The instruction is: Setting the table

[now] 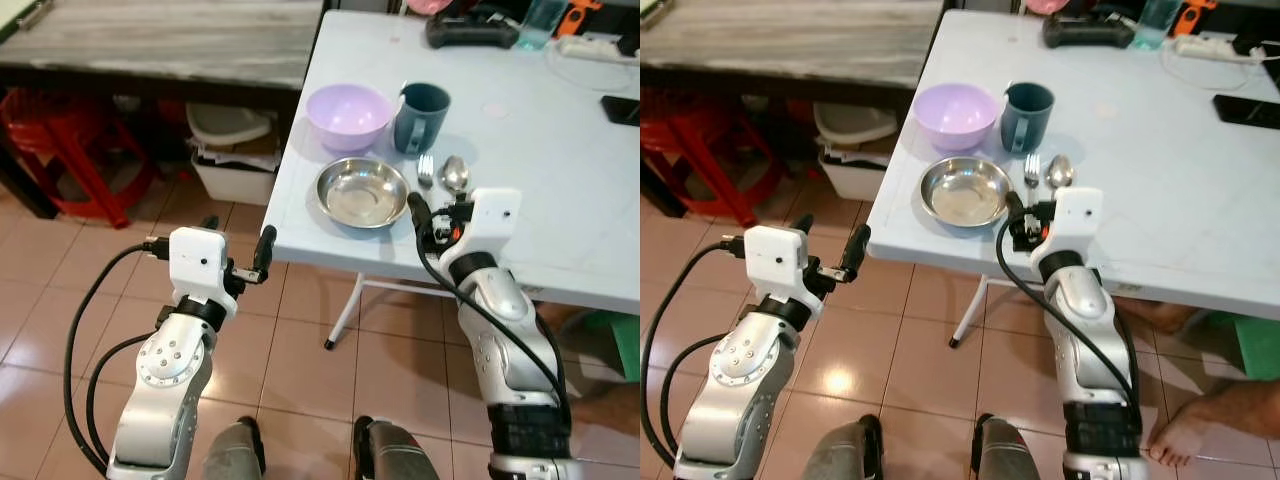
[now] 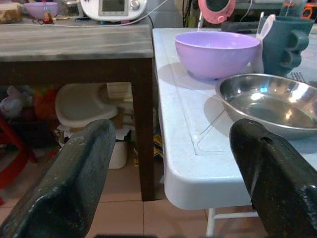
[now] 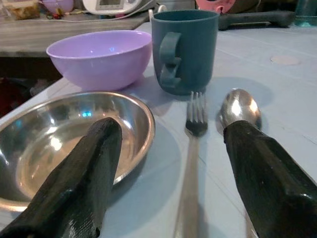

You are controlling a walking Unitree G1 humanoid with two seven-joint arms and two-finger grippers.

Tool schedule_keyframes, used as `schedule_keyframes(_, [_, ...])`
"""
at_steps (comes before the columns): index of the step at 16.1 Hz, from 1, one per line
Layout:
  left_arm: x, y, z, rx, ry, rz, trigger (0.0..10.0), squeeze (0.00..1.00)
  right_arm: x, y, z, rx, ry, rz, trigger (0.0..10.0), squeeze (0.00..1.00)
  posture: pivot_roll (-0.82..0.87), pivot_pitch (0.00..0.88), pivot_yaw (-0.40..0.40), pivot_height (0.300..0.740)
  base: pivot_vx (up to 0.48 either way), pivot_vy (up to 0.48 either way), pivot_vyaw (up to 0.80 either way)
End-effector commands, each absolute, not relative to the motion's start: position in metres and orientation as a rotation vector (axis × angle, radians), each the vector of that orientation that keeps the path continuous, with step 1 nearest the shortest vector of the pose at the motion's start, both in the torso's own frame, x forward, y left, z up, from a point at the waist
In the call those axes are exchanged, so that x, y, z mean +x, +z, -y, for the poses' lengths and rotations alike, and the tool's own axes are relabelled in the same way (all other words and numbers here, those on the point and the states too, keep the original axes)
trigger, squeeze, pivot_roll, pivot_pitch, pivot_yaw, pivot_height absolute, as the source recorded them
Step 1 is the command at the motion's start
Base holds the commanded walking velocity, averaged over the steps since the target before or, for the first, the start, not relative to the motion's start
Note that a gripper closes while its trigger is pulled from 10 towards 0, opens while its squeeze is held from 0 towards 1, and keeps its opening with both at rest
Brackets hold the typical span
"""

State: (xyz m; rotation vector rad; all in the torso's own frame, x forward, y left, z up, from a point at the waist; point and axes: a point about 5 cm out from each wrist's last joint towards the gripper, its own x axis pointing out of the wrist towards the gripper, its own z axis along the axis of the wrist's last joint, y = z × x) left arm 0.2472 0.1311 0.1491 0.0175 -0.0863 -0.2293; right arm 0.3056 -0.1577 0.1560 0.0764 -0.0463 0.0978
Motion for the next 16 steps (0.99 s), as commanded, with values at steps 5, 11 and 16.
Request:
schedule_keyframes(5, [0.243,0.151,-0.133,0.044,-0.241,0.078,10.0,0.0,0.315,0.155,0.153,0.138,0.125,0.026,10.0,0.0,0.05,0.223,0.022,0.74,0.0,0.0,0.0])
schedule_keyframes(11, [0.241,0.152,-0.135,0.054,-0.241,0.065,10.0,0.0,0.323,0.146,0.138,0.219,0.175,-0.061,0.0,0.0,0.06,0.241,0.028,0.74,0.0,0.0,0.0])
schedule_keyframes(16, [0.24,0.152,-0.135,0.056,-0.245,0.058,10.0,0.0,0.323,0.136,0.142,0.237,0.148,-0.14,0.0,0.0,0.06,0.246,0.028,0.74,0.0,0.0,0.0])
